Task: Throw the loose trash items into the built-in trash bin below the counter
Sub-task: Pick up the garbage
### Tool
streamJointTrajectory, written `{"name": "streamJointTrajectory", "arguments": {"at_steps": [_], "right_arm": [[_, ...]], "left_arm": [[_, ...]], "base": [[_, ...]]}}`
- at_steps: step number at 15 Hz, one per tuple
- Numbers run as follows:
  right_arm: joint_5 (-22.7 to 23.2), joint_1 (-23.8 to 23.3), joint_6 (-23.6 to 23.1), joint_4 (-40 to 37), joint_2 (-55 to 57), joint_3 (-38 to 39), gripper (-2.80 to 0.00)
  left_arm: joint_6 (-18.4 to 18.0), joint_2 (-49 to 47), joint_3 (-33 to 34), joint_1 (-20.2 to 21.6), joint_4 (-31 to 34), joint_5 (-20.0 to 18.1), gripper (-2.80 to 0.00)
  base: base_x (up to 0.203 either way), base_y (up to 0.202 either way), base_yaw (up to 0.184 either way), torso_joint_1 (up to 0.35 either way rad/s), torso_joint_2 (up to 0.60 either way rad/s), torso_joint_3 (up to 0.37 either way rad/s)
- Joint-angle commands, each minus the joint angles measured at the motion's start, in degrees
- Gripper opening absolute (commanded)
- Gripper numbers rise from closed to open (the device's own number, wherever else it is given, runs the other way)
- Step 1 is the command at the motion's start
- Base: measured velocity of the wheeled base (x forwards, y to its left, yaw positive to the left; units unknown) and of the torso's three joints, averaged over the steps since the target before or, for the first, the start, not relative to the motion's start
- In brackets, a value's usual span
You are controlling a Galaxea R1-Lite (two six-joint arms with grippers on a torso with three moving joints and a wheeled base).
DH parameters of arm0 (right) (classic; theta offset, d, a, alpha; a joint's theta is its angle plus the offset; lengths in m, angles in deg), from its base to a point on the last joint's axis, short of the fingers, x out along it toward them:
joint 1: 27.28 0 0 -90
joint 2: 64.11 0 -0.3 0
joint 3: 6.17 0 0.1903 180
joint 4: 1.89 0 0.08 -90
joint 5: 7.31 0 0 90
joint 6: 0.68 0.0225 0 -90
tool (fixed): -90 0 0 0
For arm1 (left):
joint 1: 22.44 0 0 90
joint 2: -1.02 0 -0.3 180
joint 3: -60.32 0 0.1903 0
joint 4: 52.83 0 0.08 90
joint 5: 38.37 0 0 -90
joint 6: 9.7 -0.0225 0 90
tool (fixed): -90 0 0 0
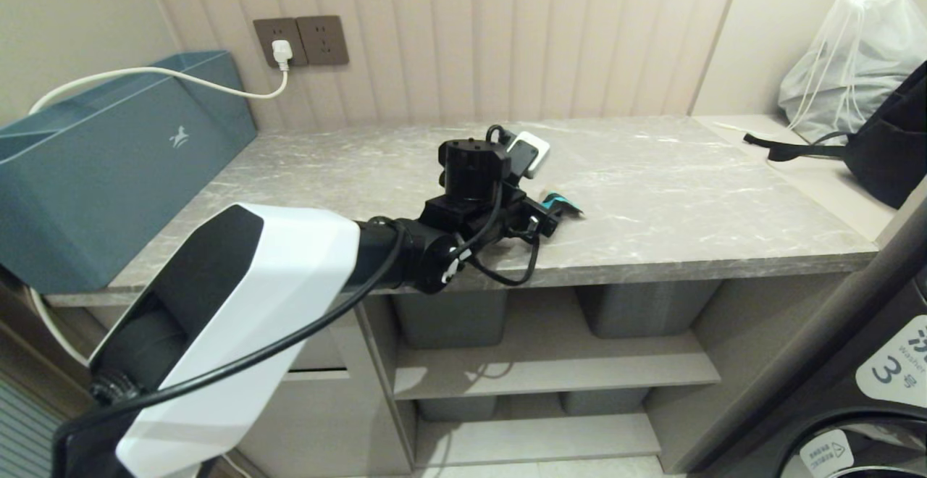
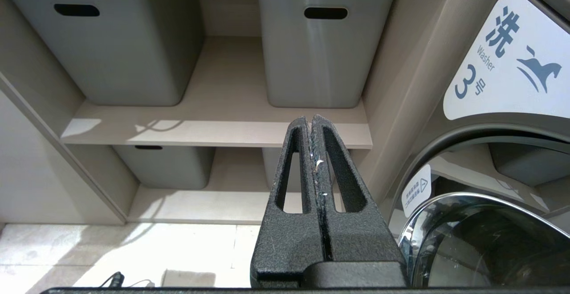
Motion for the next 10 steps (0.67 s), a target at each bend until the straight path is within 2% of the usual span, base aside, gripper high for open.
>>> {"name": "streamJointTrajectory", "arguments": {"at_steps": [1,7,10], "right_arm": [[0.02,0.0,-0.03,0.0,-0.06,0.0,-2.8],[0.02,0.0,-0.03,0.0,-0.06,0.0,-2.8],[0.02,0.0,-0.03,0.0,-0.06,0.0,-2.8]], "left_arm": [[-0.14,-0.28,-0.01,0.04,-0.16,0.22,0.0],[0.3,-1.06,-0.01,0.04,-3.69,4.35,0.0],[0.56,-1.31,-0.01,0.04,-3.86,4.71,0.0]], "base": [[0.0,0.0,0.0,0.0,0.0,0.0],[0.0,0.0,0.0,0.0,0.0,0.0],[0.0,0.0,0.0,0.0,0.0,0.0]]}}
